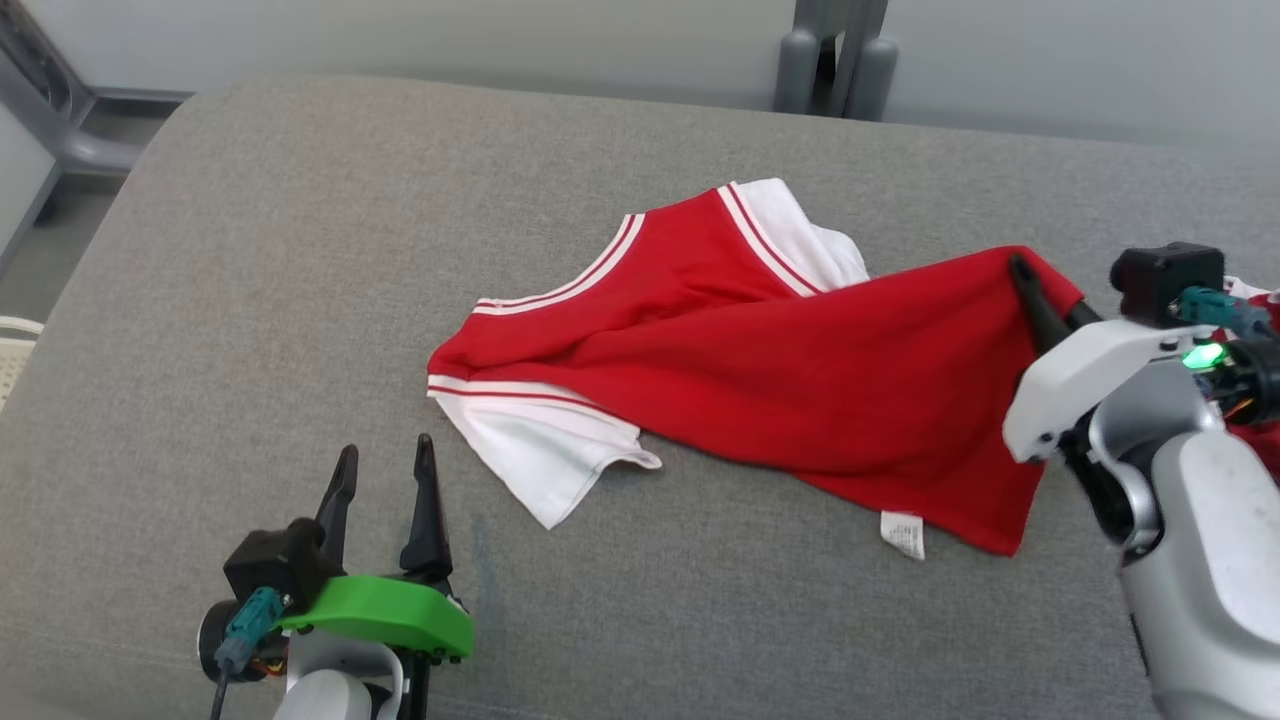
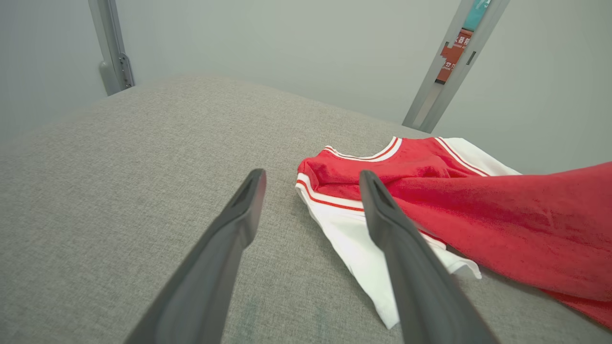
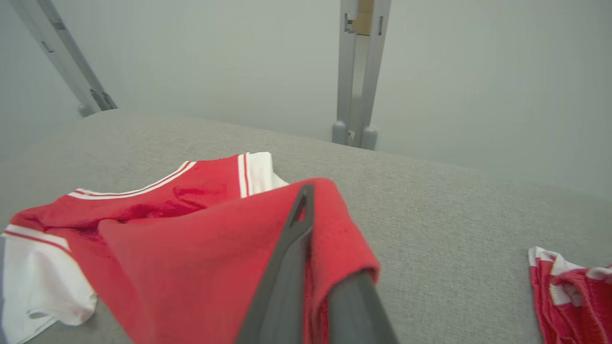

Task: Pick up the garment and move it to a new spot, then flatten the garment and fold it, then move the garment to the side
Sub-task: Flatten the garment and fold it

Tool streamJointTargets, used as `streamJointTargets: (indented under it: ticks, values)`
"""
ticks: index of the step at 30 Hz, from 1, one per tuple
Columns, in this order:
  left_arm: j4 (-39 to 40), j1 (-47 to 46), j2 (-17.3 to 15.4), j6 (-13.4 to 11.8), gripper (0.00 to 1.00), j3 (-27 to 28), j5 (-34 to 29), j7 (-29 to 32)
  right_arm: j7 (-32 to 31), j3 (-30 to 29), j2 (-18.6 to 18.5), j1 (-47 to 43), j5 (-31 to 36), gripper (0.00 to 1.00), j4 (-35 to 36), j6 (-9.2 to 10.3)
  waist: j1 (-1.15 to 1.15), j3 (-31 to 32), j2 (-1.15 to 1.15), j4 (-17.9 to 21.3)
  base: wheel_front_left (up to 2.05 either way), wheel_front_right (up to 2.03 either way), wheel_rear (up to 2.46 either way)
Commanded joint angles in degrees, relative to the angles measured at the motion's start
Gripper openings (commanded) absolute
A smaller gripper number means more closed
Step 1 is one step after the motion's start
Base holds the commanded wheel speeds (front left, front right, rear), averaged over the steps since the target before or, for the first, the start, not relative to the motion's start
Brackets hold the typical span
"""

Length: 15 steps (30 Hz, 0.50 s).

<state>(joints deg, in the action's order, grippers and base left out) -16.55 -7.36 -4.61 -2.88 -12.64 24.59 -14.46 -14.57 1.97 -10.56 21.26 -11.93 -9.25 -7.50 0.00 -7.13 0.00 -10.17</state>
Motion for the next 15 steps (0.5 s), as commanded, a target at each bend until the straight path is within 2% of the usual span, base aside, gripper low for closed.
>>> streamJointTargets:
  ticks: [1,2,5,11,12,13,14,15]
  values:
    - [-0.08,-1.44,0.06,0.3,1.0,-0.14,0.07,-0.24,0.97,-1.27,-1.06,2.4,0.89,0.0,-3.21,0.03,0.0,-3.65,0.0,-2.73,0.0,0.0,0.0]
    - [-0.27,-2.4,0.3,0.54,1.0,-0.49,0.0,-0.31,3.03,-2.76,-2.32,6.04,0.92,0.0,-9.42,0.03,0.0,-5.28,0.0,-3.73,0.0,0.0,0.0]
    - [-0.54,-3.74,0.68,0.82,1.0,-0.98,-0.1,-0.54,5.79,-5.1,-4.9,11.53,2.51,0.0,-18.37,0.06,0.0,-7.63,0.0,-5.12,0.0,0.0,0.0]
    - [-1.09,-5.5,1.17,1.21,1.0,-1.71,-0.31,-0.68,10.48,-5.32,-7.38,21.29,5.96,0.0,-31.0,0.06,0.0,-10.53,0.0,-6.03,0.0,0.0,0.0]
    - [-1.19,-5.71,1.21,1.26,1.0,-1.84,-0.36,-0.7,10.99,-5.02,-7.26,22.46,6.41,0.04,-32.5,0.06,0.0,-10.73,0.0,-5.95,0.0,0.0,0.0]
    - [-1.33,-5.91,1.25,1.28,1.0,-1.96,-0.37,-0.73,11.38,-4.53,-6.7,23.68,6.7,0.84,-34.38,0.06,0.0,-10.87,0.0,-5.77,0.0,0.0,0.0]
    - [-1.35,-6.09,1.28,1.2,1.0,-2.04,-0.38,-0.74,11.78,-4.23,-6.43,24.56,6.71,1.0,-35.79,0.06,0.0,-10.93,0.0,-5.59,0.0,0.0,0.0]
    - [-1.28,-6.31,1.32,1.21,1.0,-2.07,-0.4,-0.74,12.36,-3.89,-6.45,25.65,6.78,1.0,-37.29,0.06,0.0,-10.93,0.0,-5.32,0.0,0.0,0.0]
